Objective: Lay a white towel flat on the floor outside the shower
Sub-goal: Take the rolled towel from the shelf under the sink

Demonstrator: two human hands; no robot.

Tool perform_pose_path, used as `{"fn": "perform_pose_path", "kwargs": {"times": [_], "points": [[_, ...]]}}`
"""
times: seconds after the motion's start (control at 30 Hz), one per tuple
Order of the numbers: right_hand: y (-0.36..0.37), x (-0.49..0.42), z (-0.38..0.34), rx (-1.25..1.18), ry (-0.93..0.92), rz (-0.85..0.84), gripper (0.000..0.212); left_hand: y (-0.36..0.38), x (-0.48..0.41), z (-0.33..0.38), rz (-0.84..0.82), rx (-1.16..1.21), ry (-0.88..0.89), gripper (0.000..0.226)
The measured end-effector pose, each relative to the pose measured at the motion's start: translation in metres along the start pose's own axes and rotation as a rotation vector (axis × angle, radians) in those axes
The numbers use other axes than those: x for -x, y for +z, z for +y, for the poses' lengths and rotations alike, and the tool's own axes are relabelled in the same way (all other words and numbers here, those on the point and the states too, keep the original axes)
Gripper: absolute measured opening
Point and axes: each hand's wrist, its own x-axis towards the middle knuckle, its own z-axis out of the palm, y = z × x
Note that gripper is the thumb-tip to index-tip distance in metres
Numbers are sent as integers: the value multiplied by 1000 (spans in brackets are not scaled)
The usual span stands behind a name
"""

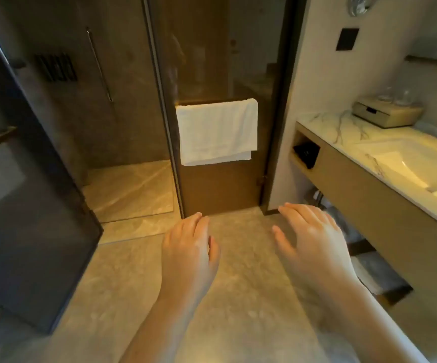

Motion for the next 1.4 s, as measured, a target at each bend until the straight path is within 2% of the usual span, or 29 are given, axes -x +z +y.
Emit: {"fn": "perform_pose_path", "kwargs": {"times": [0.2,0.57,0.73,0.93,1.1,1.2,1.4], "points": [[36,-12,11,30,128,-88,39,39,-24,-21,-93,68,28,34],[126,-83,-28,74,328,-180,44,83,-124,-129,-238,126,42,39],[146,-103,-27,107,386,-185,43,109,-155,-138,-309,167,80,39],[157,-117,7,124,492,-160,41,152,-183,-119,-389,196,153,38],[158,-129,75,159,602,-159,40,194,-221,-83,-419,197,236,38],[154,-139,122,159,667,-105,37,219,-247,-47,-466,191,285,39],[145,-160,203,136,765,-24,36,269,-294,50,-568,217,502,41]]}}
